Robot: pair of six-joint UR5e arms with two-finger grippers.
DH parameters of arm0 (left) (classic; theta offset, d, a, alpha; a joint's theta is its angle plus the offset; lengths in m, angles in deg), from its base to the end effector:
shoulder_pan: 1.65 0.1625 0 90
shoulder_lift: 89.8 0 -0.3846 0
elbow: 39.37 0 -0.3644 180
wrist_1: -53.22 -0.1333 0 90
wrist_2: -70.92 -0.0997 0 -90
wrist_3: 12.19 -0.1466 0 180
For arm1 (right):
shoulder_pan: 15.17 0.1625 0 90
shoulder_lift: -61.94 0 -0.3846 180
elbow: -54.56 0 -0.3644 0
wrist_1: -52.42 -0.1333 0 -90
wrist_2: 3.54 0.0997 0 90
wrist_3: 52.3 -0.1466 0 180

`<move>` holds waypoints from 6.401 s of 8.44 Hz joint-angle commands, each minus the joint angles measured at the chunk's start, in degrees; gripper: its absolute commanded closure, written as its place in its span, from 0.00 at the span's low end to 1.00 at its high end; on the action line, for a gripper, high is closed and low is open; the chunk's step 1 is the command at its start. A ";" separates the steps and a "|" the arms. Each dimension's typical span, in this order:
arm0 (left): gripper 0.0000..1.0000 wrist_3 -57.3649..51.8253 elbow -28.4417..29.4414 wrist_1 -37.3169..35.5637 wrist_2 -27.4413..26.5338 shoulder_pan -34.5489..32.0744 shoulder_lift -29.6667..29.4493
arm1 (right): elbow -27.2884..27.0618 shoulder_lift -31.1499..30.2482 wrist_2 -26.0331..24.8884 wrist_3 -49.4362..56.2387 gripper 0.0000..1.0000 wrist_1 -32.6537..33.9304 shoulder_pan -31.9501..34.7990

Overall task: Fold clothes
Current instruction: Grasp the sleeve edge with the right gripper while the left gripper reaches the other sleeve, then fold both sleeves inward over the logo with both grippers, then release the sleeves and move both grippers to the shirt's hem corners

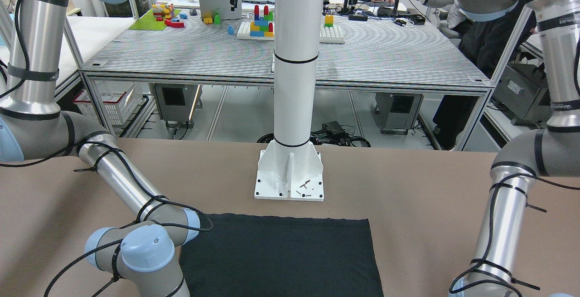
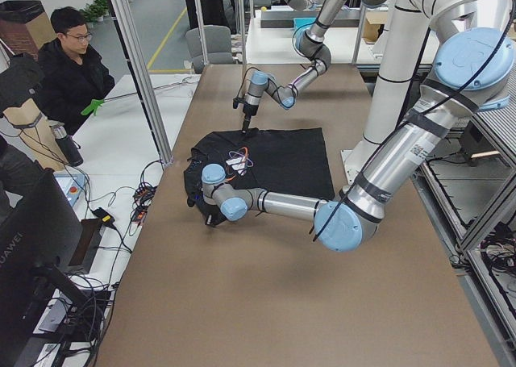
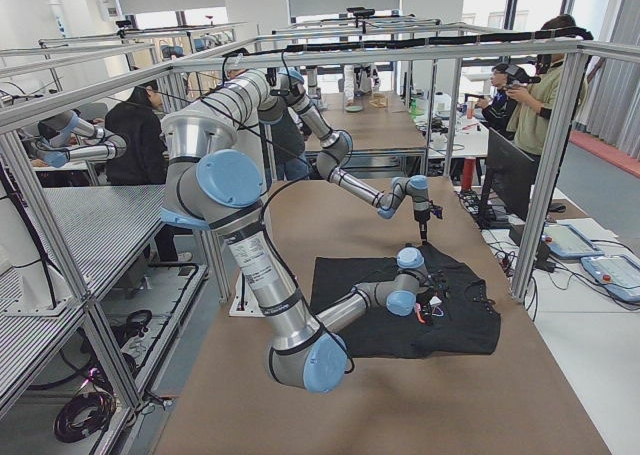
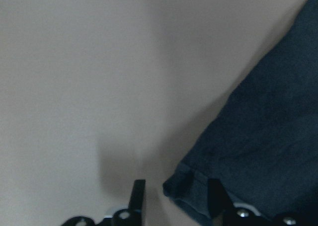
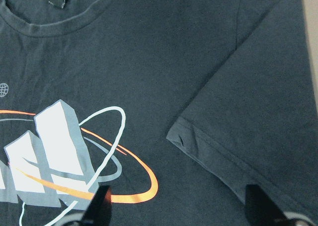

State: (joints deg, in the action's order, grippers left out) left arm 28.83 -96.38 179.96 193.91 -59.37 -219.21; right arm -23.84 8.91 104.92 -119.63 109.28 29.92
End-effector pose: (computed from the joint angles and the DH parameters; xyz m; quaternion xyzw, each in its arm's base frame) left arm 0.3623 -0.6737 0.4404 0.1253 0.4223 0.0362 0.8970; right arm -0.4547 -0.5792 0.3013 0.1527 -0.4785 0.0905 0.8600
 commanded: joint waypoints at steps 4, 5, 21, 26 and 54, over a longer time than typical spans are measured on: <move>1.00 0.28 -2.91 -0.70 3.97 -1.32 -0.05 | -0.08 -0.32 0.00 -0.08 0.05 -0.17 -1.58; 1.00 0.98 -6.93 -0.79 7.84 -2.90 0.73 | -0.26 -0.58 0.00 -0.08 0.05 -0.35 -1.58; 1.00 30.96 -1.53 -3.78 -15.06 12.73 -15.52 | -2.18 -1.82 0.26 0.00 0.05 -0.62 -3.25; 0.05 35.94 -17.36 -4.40 -15.15 12.90 -6.53 | -18.40 -7.26 -2.09 -12.15 0.05 14.18 -4.91; 0.36 70.14 -66.05 -20.39 -51.69 56.73 41.26 | -48.95 -37.06 -27.43 -41.39 1.00 29.18 -41.66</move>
State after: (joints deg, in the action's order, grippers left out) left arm 93.76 -163.29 159.57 146.62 -9.60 -179.01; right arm -72.67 -28.20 77.47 -161.00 138.47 -11.74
